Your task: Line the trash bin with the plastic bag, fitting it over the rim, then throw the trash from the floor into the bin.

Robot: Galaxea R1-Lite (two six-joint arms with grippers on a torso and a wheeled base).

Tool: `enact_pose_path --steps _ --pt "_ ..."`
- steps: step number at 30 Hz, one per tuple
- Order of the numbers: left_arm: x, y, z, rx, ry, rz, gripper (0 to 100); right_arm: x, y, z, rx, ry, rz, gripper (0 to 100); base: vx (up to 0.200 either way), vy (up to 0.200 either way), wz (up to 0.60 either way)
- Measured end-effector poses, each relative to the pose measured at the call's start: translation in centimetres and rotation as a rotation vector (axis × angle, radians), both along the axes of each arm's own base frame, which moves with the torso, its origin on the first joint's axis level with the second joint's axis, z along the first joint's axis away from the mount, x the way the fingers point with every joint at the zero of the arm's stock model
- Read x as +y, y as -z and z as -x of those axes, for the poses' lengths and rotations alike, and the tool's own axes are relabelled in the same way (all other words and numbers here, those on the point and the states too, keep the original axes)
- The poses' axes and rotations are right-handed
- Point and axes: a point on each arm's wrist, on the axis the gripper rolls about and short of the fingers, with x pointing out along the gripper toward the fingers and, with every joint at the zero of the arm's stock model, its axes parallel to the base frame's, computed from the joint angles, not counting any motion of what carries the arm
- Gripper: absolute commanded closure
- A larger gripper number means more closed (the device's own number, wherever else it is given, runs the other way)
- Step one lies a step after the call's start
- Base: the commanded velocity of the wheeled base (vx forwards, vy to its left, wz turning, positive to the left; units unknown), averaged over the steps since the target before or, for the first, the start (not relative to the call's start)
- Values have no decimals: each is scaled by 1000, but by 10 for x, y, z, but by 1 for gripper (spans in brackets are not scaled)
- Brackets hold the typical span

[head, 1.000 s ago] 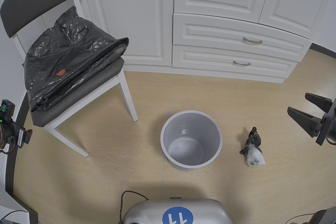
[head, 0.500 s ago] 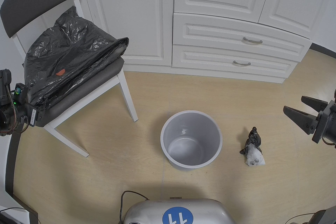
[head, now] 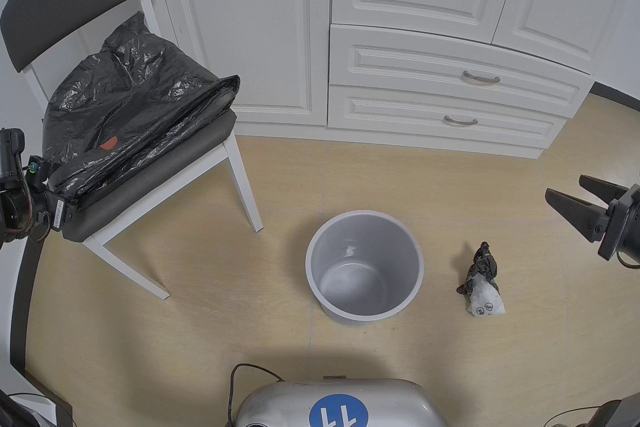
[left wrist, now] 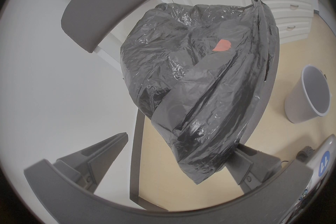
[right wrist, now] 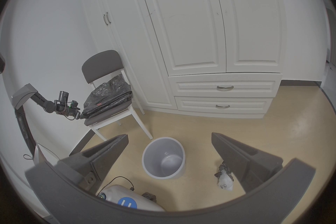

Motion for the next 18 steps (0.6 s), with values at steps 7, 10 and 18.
enact_pose_path --steps 7,10,18 --pt "14 3 -6 -33 -13 22 0 0 0 -1 3 0 0 0 0 0 0" --pt "18 -2 -10 -114 -27 33 0 0 0 -1 3 -1 1 0 0 0 0" --pt "22 -3 -21 -281 -63 115 0 2 1 -1 5 -7 3 0 0 0 0"
